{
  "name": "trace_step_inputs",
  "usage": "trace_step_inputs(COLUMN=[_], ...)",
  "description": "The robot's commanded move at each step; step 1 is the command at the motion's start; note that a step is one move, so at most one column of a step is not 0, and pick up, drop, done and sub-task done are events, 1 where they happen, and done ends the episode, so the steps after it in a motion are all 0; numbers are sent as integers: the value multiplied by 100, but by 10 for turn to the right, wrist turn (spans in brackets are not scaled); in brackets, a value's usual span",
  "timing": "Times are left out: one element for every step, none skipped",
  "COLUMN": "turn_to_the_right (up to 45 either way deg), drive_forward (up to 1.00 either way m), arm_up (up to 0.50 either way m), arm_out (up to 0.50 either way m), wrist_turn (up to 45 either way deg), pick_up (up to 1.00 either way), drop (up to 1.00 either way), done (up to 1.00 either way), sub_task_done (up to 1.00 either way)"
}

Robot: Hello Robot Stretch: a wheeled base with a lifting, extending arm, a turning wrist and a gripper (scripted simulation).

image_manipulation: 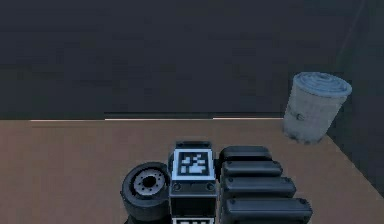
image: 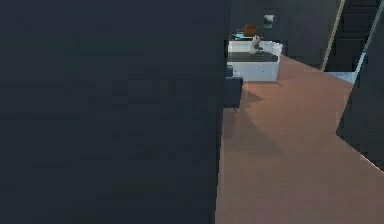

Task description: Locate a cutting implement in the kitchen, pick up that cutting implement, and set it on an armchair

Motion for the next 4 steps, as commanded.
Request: trace_step_inputs(turn_to_the_right=[450, 450, 450, 420], drive_forward=[0, 0, 0, 0], arm_up=[0, 0, 0, 0], arm_out=[0, 0, 0, 0], wrist_turn=[0, 0, 0, 0], pick_up=[0, 0, 0, 0], drop=[0, 0, 0, 0], done=[0, 0, 0, 0], sub_task_done=[0, 0, 0, 0])
